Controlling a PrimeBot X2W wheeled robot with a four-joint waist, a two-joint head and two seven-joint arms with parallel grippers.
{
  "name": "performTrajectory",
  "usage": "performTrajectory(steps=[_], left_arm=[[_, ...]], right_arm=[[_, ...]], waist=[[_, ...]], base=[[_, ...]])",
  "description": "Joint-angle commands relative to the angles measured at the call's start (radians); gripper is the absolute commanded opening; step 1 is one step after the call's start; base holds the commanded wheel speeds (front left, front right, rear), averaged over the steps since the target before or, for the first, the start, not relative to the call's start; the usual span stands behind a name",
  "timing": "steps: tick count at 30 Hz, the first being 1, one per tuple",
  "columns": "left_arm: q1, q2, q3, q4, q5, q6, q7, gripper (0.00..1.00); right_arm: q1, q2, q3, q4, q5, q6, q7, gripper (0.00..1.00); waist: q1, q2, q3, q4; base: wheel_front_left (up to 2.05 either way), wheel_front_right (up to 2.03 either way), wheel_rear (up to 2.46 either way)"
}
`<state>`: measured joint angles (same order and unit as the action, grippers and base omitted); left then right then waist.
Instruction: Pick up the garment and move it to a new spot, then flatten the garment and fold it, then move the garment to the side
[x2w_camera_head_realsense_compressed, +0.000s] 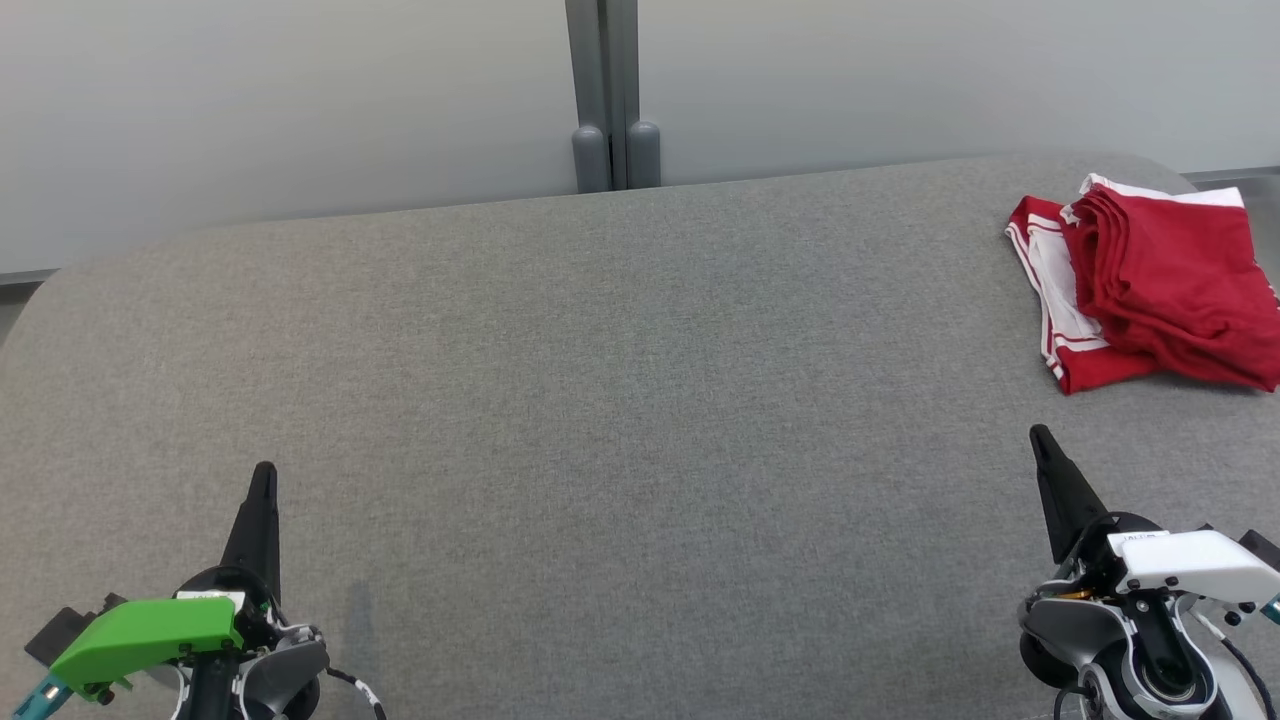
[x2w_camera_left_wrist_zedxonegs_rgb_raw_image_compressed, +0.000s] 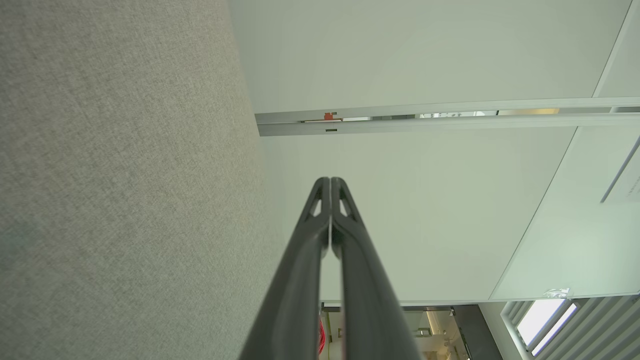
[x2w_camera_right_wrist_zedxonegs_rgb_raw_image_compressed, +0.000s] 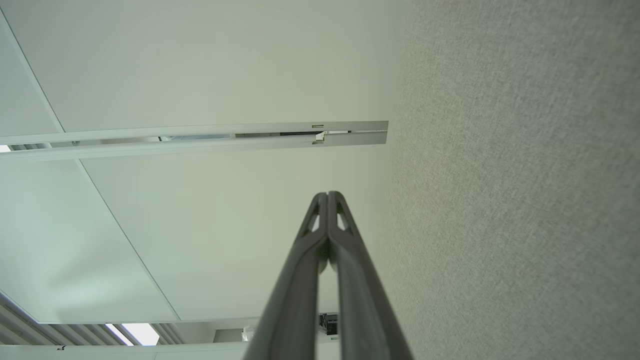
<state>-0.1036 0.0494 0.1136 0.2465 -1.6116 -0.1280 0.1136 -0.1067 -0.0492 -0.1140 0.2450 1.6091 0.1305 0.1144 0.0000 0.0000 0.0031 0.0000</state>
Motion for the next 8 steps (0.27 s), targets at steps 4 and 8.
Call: performTrajectory(steps=[4,8], left_arm=[[-0.01,0.001,0.003,-0.002,-0.003,-0.006,0.005,0.0],[-0.01,0.001,0.003,-0.002,-0.003,-0.006,0.004,0.0]], right_arm=[[-0.005,-0.001,-0.001,0.001,0.007,0.0,0.003,0.0],[-0.005,-0.001,-0.001,0.001,0.007,0.0,0.003,0.0]], waist=[[0.0,0.0,0.0,0.0],[0.0,0.0,0.0,0.0]], base=[[0.0,0.0,0.0],[0.0,0.0,0.0]])
